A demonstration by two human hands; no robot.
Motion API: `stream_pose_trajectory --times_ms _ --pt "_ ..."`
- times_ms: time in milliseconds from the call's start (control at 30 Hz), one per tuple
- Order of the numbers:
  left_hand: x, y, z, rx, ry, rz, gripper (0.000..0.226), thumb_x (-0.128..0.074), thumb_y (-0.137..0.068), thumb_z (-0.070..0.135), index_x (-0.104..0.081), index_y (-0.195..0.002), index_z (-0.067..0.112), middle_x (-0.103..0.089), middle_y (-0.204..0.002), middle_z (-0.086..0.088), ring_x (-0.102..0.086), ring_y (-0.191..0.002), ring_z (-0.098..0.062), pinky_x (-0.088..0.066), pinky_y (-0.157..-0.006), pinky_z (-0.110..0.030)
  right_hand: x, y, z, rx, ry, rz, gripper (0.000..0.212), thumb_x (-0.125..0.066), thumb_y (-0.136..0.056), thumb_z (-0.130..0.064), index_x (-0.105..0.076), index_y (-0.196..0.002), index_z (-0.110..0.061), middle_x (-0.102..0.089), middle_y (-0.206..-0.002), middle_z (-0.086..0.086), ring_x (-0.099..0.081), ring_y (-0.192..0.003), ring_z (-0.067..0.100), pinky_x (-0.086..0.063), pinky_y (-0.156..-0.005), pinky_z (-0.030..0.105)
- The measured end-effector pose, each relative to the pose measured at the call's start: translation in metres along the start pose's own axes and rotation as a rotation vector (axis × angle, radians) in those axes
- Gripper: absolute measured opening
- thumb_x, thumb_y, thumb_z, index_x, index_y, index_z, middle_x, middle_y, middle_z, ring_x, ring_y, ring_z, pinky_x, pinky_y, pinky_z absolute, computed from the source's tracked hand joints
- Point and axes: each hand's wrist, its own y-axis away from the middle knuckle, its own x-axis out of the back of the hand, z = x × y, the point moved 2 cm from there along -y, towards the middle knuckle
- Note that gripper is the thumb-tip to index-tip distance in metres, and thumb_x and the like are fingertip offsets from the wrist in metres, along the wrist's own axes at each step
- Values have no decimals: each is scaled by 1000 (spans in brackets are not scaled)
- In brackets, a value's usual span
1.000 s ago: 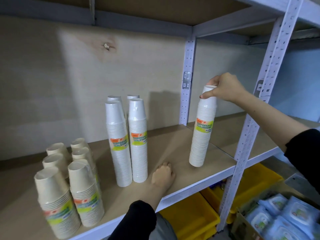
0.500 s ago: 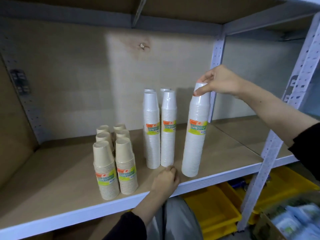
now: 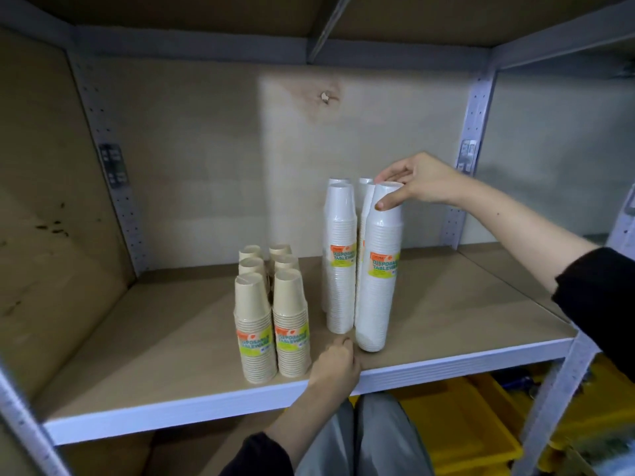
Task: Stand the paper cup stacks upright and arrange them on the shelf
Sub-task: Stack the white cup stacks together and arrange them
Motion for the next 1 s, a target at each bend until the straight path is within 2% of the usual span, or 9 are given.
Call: stream_pose_trajectory --times_ms 100,167,233,267,367,467,667,1000 --pt "1 0 -1 10 10 -2 35 -33 -98 18 -47 -126 3 -43 -139 -12 -49 -121 -32 -40 -98 -41 -6 -3 3 5 -57 -28 47 -78 -68 -4 -64 -113 -5 -60 -100 3 -54 -95 11 -39 -60 -9" --pt "1 0 -2 15 12 -2 34 -33 -98 17 -47 -126 2 -45 -137 -13 -49 -121 -32 -40 -97 -41 -10 -5 6 1 -76 -42 48 -77 -68 -2 -62 -114 -4 -60 -102 3 -54 -97 11 -37 -61 -11" --pt "2 0 -2 22 17 -8 34 -33 -97 16 -47 -125 2 -46 -135 -14 -50 -120 -32 -40 -97 -41 -11 -8 9 4 -78 -51 49 -76 -69 -1 -62 -115 -3 -59 -104 2 -53 -101 11 -41 -70 -4" --pt "2 -1 -2 25 20 -10 34 -33 -97 16 -47 -125 2 -46 -135 -14 -50 -120 -32 -40 -97 -41 -11 -9 9 6 -71 -58 49 -76 -69 -1 -61 -116 -3 -59 -105 2 -53 -102 11 -42 -77 4" --pt "4 -2 -2 36 24 -14 34 -34 -97 16 -48 -124 1 -46 -134 -14 -50 -120 -31 -41 -97 -41 -8 -11 7 13 -55 -75 45 -75 -71 -4 -62 -114 -2 -61 -108 3 -54 -102 11 -37 -89 18" --pt "5 -3 -2 39 10 -16 34 -35 -96 18 -48 -123 1 -46 -134 -15 -48 -121 -32 -40 -98 -41 -5 -14 3 14 17 -57 43 -77 -70 -13 -65 -111 -5 -64 -103 6 -55 -94 11 -39 -88 20" --pt "4 -3 -2 36 -1 -6 34 -34 -97 19 -48 -123 1 -47 -133 -14 -49 -120 -31 -41 -97 -40 -12 -17 -1 31 206 5 49 -79 -69 -22 -64 -113 -6 -60 -92 2 -55 -93 10 -38 -83 17" --pt "3 -3 -1 43 -12 -8 35 -34 -97 20 -48 -124 2 -46 -134 -13 -50 -119 -31 -41 -96 -40 -12 -21 1 6 158 19 47 -80 -67 -16 -66 -111 -5 -63 -93 6 -56 -93 12 -41 -86 19"
